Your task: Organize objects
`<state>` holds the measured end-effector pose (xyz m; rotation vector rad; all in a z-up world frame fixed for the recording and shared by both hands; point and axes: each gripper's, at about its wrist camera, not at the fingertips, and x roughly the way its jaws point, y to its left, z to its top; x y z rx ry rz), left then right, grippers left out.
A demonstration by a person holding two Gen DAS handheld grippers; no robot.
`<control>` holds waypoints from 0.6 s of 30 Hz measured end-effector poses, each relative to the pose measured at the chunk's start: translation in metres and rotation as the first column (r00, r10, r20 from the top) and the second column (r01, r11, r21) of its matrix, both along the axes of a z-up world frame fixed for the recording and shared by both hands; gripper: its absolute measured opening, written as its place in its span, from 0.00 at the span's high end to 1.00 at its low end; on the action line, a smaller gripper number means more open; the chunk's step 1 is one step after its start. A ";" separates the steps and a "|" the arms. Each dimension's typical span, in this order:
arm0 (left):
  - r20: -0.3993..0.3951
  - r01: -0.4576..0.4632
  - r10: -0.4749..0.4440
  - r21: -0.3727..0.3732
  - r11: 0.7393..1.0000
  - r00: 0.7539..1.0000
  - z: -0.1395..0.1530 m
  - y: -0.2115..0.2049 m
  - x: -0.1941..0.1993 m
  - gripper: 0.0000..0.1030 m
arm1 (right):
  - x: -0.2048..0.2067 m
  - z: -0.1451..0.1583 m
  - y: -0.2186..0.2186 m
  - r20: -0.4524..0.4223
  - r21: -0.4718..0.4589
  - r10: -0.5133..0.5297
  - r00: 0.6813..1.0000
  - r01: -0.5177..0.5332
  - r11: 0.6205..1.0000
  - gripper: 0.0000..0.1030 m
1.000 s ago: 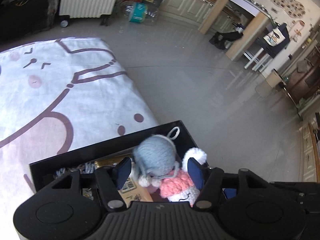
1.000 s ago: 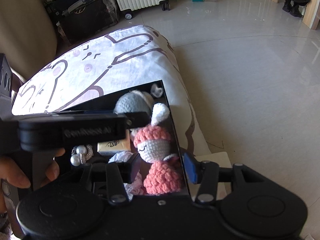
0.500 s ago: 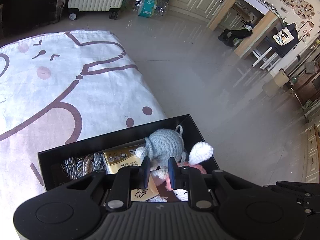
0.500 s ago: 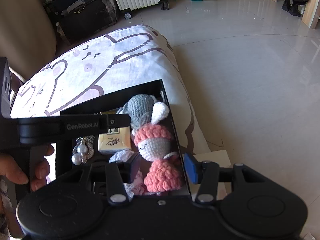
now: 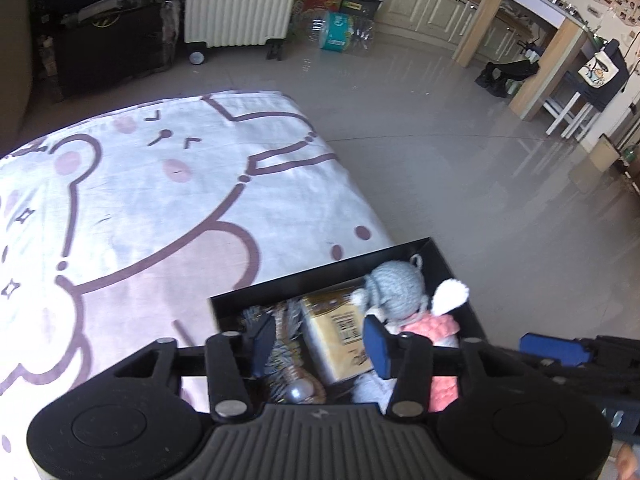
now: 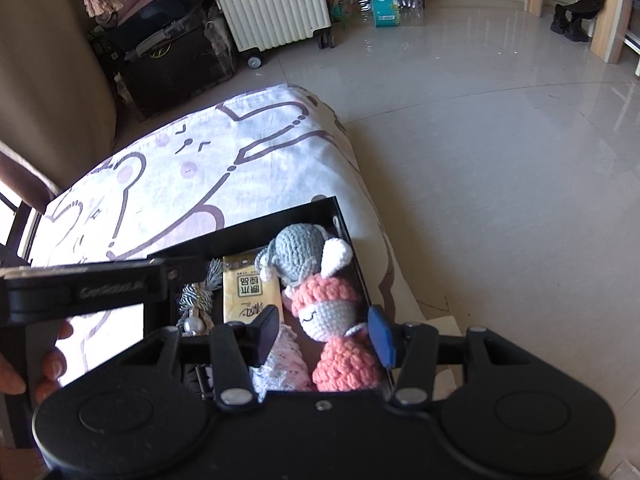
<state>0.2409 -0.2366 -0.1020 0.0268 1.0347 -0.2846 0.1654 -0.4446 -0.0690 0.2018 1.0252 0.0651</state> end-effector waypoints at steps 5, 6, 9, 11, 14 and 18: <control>-0.004 -0.025 0.025 0.047 0.999 1.000 0.007 0.019 -0.010 0.36 | -0.004 0.003 0.004 0.006 -0.027 -0.016 1.000 0.016 1.000 0.51; -0.003 -0.034 0.034 0.052 0.998 0.999 0.010 0.023 -0.012 0.33 | -0.006 0.004 0.004 0.009 -0.027 -0.017 1.000 0.018 0.999 0.51; 0.008 -0.049 0.049 0.065 0.997 0.999 0.018 0.031 -0.022 0.27 | -0.015 0.007 0.005 0.014 -0.023 -0.021 1.000 0.021 1.000 0.51; 0.011 -0.058 0.058 0.068 0.996 0.998 0.024 0.035 -0.029 0.24 | -0.022 0.009 0.006 0.016 -0.025 -0.019 1.000 0.020 1.000 0.50; 0.019 -0.062 0.061 0.077 0.995 0.998 0.033 0.037 -0.040 0.20 | -0.031 0.013 0.006 0.022 -0.024 -0.026 0.999 0.026 0.999 0.49; 0.041 -0.071 0.068 0.094 0.993 0.997 0.043 0.039 -0.055 0.12 | -0.045 0.021 0.007 0.040 -0.023 -0.041 0.998 0.042 0.999 0.44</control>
